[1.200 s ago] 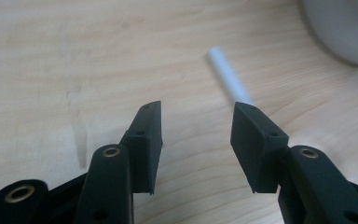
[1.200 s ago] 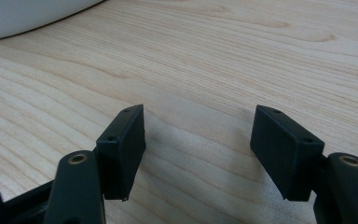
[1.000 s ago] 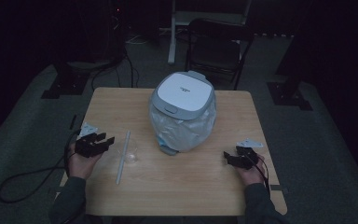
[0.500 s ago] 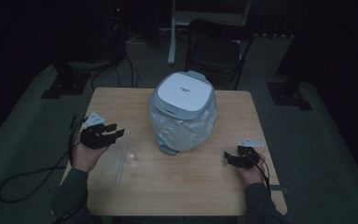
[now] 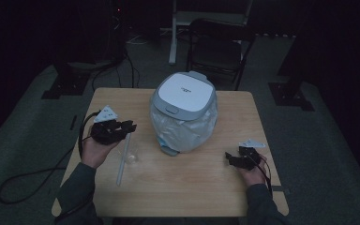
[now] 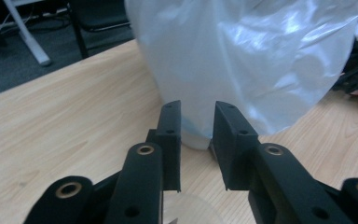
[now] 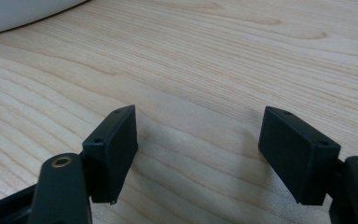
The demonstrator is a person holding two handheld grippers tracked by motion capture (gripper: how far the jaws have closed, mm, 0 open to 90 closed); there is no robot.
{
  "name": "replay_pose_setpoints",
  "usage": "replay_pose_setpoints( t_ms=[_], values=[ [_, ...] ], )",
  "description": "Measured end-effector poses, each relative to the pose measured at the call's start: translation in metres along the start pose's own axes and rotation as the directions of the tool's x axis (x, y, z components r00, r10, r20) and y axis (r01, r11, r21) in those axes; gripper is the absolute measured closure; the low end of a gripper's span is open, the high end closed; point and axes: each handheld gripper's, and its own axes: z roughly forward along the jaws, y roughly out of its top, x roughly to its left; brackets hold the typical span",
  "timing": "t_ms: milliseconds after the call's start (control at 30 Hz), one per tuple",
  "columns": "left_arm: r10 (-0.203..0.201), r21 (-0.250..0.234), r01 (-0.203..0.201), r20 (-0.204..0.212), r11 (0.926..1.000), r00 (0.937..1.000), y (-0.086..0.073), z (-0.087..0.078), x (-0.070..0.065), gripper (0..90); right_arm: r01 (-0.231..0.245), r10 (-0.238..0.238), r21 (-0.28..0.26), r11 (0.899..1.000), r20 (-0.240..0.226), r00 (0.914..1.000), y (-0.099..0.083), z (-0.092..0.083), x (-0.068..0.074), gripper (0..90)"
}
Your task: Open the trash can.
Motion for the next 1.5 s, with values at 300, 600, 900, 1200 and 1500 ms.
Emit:
replay_pose_setpoints(
  t_ms=[300, 600, 900, 1200, 1500],
  values=[
    [0.033, -0.027, -0.032, 0.03, 0.9991, 0.999, 0.019, -0.001, -0.008, 82.4, 0.003, -0.003, 0.002, 1.0, 0.0, 1.0, 0.0, 0.0, 0.0, 27.1],
    [0.053, -0.046, -0.05, 0.06, 0.9977, 0.9968, 0.032, 0.001, -0.014, 90.0, 0.003, -0.003, 0.002, 1.0, 0.0, 1.0, 0.0, 0.0, 0.0, 27.1],
    [0.078, -0.067, -0.072, 0.084, 0.9952, 0.9935, 0.046, 0.003, -0.021, 90.0, 0.002, -0.002, 0.002, 1.0, 0.0, 1.0, 0.0, 0.0, 0.0, 27.1],
    [0.101, -0.09, -0.091, 0.116, 0.9918, 0.9881, 0.063, 0.007, -0.029, 90.0, 0.002, -0.002, 0.002, 1.0, 0.0, 1.0, 0.0, 0.0, 0.0, 27.1],
    [0.118, -0.104, -0.103, 0.148, 0.9892, 0.982, 0.081, 0.021, -0.036, 90.0, 0.002, -0.002, 0.001, 1.0, 0.0, 1.0, 0.0, 0.0, 0.0, 27.1]
  ],
)
